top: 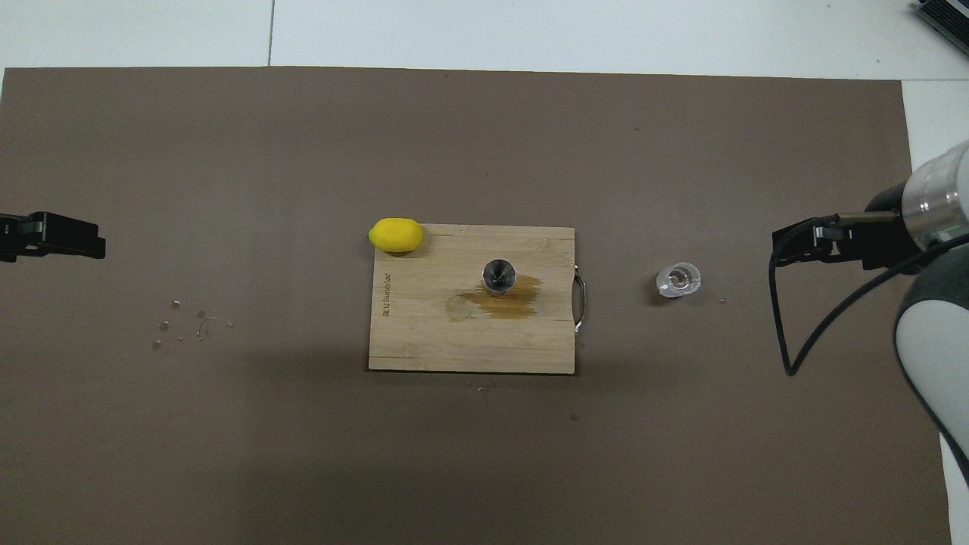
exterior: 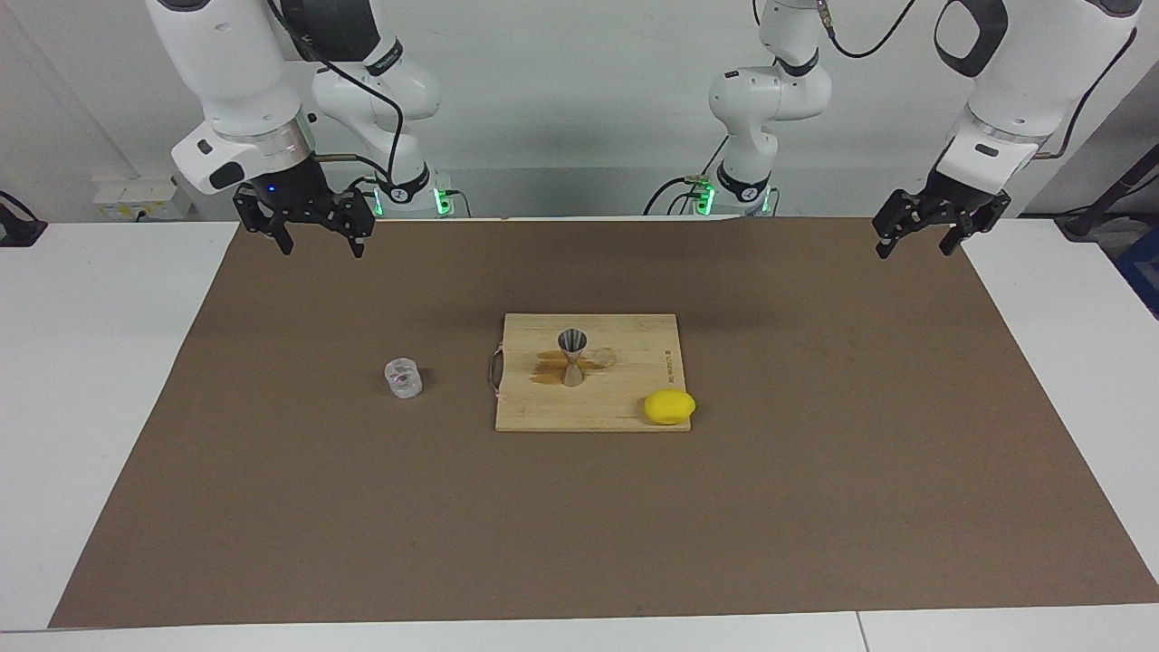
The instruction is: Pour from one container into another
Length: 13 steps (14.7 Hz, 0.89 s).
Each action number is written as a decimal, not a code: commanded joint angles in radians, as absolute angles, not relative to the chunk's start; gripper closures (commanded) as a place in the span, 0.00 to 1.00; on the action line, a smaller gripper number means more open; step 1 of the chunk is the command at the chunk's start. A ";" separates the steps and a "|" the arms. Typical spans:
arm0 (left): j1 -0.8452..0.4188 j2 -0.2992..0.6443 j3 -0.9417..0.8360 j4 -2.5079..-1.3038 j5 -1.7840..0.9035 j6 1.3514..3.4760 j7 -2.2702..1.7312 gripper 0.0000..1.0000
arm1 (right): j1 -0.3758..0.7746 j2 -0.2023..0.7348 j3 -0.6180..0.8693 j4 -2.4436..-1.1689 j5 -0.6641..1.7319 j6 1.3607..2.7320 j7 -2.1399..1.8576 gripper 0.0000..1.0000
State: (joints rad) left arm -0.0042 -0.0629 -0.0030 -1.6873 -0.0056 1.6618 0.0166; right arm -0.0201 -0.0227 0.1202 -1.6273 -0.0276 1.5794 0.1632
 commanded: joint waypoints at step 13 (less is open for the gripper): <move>-0.021 -0.086 0.008 -1.712 0.017 1.661 0.002 0.00 | -0.046 -0.035 0.123 -1.634 -0.028 1.572 0.133 0.00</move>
State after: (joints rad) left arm -0.0043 -0.0629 -0.0030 -1.6873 -0.0056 1.6618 0.0166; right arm -0.0339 -0.0227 0.1198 -1.6273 -0.0276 1.5794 0.1632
